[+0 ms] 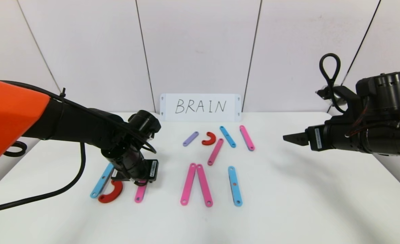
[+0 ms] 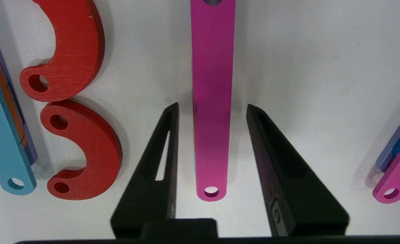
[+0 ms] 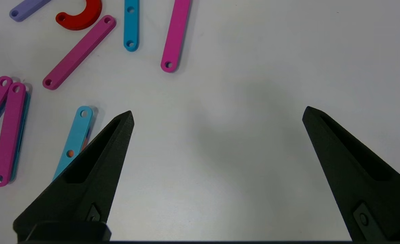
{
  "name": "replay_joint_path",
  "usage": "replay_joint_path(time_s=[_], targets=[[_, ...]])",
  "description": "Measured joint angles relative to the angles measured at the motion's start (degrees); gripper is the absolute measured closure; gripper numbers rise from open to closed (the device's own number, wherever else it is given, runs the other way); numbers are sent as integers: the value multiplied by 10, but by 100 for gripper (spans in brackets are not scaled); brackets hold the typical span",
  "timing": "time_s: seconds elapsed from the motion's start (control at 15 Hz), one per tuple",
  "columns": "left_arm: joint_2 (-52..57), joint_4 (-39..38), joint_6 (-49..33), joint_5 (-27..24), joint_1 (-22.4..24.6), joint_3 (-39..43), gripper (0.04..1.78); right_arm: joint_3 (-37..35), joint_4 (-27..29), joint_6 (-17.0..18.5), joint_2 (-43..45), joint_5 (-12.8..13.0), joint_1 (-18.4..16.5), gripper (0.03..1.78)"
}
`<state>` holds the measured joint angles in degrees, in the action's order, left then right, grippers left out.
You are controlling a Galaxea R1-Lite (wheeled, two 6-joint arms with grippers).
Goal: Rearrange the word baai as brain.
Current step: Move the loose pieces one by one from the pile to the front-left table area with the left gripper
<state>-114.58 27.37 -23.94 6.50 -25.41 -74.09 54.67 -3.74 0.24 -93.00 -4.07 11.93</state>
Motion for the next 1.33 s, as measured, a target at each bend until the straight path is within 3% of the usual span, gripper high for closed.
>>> replay_joint_path(time_s=[0.27, 0.47, 0.73, 1.13, 1.33], targets=[[0, 0, 0, 0, 0, -1, 39, 0, 0, 0, -2, 0, 0, 7], [3, 0, 1, -1, -3, -13, 13, 0, 0, 0, -4, 1, 2, 7], [14, 2, 27, -2, -5, -55, 7, 0, 0, 0, -4, 2, 3, 7], [-10, -5, 154, -5, -4, -176, 7, 0, -6, 0, -4, 2, 0, 7], [-48, -46, 235, -12, 1, -226, 7, 0, -6, 1, -2, 1, -4, 7]])
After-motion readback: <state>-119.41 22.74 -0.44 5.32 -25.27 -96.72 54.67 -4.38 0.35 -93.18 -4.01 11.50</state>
